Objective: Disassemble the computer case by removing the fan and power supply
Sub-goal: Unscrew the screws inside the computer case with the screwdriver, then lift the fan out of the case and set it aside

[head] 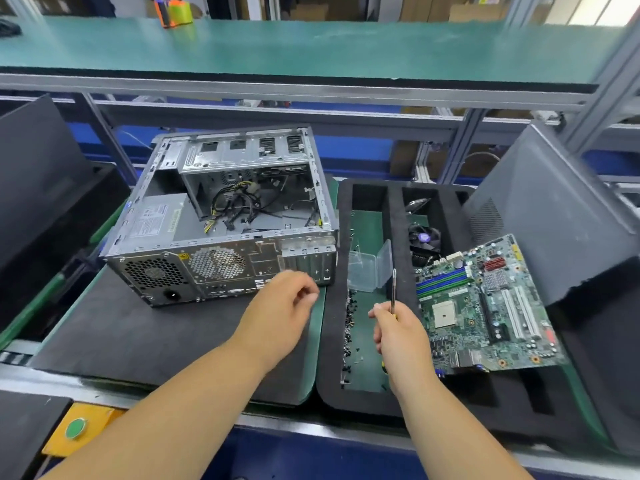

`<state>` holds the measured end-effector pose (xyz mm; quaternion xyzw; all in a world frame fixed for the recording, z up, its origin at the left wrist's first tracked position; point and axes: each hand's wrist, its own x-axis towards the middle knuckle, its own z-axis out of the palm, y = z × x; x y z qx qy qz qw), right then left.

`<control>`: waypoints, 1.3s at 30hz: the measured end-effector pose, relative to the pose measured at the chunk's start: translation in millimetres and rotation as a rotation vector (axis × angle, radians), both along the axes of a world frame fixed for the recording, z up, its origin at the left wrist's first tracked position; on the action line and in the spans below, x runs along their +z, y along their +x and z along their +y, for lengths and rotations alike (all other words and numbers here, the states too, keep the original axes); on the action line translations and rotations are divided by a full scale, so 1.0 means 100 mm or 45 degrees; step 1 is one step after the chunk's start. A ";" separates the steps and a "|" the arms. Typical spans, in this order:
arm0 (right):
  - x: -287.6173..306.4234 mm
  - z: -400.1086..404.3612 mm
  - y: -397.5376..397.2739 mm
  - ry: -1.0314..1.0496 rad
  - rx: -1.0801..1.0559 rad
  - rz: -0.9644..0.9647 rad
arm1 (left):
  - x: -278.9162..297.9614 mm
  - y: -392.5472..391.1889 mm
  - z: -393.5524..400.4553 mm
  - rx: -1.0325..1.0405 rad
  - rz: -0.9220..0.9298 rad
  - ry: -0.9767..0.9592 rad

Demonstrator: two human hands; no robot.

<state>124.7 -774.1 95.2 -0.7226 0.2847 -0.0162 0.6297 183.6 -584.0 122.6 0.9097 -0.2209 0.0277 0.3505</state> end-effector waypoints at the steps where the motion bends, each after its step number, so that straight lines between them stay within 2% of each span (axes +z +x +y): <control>1: 0.02 -0.03 -0.03 0.002 -0.023 -0.021 | 0.12 -0.05 -0.13 -0.051 -0.058 -0.059; 4: 0.09 -0.11 -0.12 0.021 -0.084 -0.062 | 0.25 -0.16 -0.42 -0.159 -0.114 -0.106; 8: 0.13 -0.19 -0.23 0.013 -0.121 -0.062 | 0.04 -0.20 -0.56 -0.130 0.106 -0.018; 13: 0.13 -0.22 -0.28 0.015 -0.141 -0.069 | 0.02 -0.22 -0.41 -0.135 0.170 -0.016; 23: 0.48 0.31 0.17 -0.144 0.088 -0.142 | 0.39 0.13 0.26 -0.080 0.029 -0.091; 34: 1.16 1.33 1.17 -0.253 0.340 -0.262 | 0.83 1.03 1.33 0.026 -0.136 -0.142; 39: 1.30 1.63 1.66 -0.437 0.431 -0.253 | 0.91 1.52 1.64 0.013 -0.145 -0.098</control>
